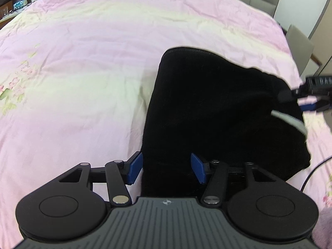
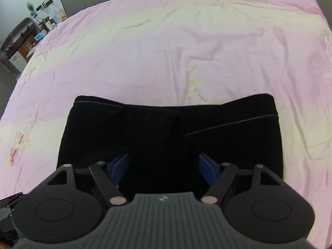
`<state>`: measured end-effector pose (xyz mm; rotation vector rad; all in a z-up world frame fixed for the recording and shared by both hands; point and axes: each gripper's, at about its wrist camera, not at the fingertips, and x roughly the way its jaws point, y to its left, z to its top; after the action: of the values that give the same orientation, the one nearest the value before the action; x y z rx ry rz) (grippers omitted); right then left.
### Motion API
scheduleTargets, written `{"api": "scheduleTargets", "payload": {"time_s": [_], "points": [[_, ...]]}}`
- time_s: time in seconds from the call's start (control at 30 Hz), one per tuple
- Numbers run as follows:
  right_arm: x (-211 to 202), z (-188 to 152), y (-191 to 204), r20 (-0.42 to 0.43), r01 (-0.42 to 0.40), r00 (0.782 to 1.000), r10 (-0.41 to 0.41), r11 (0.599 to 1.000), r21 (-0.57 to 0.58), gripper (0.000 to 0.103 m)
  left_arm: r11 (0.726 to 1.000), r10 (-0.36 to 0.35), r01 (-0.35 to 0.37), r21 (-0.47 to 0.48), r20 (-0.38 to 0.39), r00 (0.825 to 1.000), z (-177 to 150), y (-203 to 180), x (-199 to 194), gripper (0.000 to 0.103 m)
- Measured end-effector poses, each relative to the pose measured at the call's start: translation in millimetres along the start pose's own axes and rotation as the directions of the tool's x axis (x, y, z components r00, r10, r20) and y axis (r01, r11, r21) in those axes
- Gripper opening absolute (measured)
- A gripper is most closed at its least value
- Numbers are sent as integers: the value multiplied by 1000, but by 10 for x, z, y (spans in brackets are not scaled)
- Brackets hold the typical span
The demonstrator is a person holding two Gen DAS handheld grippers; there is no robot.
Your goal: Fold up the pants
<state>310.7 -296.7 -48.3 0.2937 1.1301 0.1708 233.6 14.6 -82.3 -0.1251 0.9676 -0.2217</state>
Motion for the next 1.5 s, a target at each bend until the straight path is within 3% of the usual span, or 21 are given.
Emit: {"api": "scheduleTargets", "payload": {"time_s": [0.07, 0.2, 0.37, 0.43, 0.47, 0.53, 0.63, 0.7, 0.8, 0.97, 1.2, 1.37, 1.5], "points": [[66, -70, -52, -36, -35, 999, 35, 999, 15, 85, 1000, -5, 6, -17, 24, 1000, 43, -45, -34, 63], [330, -128, -120, -85, -16, 996, 17, 1000, 9, 96, 1000, -11, 11, -23, 36, 999, 85, -67, -8, 63], [648, -125, -365, -130, -116, 981, 143, 974, 193, 98, 999, -10, 12, -47, 30, 999, 127, -39, 59, 63], [680, -131, -346, -127, -124, 981, 149, 974, 187, 97, 998, -14, 15, -58, 21, 1000, 135, -25, 124, 63], [666, -139, -316, -120, -136, 980, 158, 975, 175, 88, 998, -14, 15, -59, 15, 1000, 126, -11, 149, 63], [622, -158, -252, -117, -127, 982, 145, 980, 152, 82, 998, -10, 10, -61, 4, 1000, 111, -4, 207, 63], [504, -164, -147, -101, -116, 987, 127, 988, 100, 61, 998, -14, 13, -69, -14, 1000, 78, -2, 246, 63], [378, -153, -27, -83, -102, 991, 107, 993, 55, 37, 998, -10, 9, -68, -14, 1000, 60, -7, 242, 63], [196, -147, 147, -61, -110, 992, 110, 994, 3, 26, 997, -9, 8, -74, -14, 1000, 41, 9, 214, 63], [-126, -142, 462, 4, -132, 991, 132, 990, -51, 22, 995, 7, -7, -95, -3, 1000, 24, 57, 122, 63], [-593, 43, 790, 95, -150, 983, 159, 984, -96, 21, 990, 4, 6, -141, 71, 997, 154, 139, -143, 63], [-1022, 197, 568, 167, -140, 974, 151, 987, -76, 21, 990, -47, 62, -129, 118, 992, 325, 73, -269, 63], [-1208, 275, 164, 189, -115, 975, 118, 993, -22, 21, 989, -101, 112, -94, 114, 988, 423, -119, -181, 63]]}}
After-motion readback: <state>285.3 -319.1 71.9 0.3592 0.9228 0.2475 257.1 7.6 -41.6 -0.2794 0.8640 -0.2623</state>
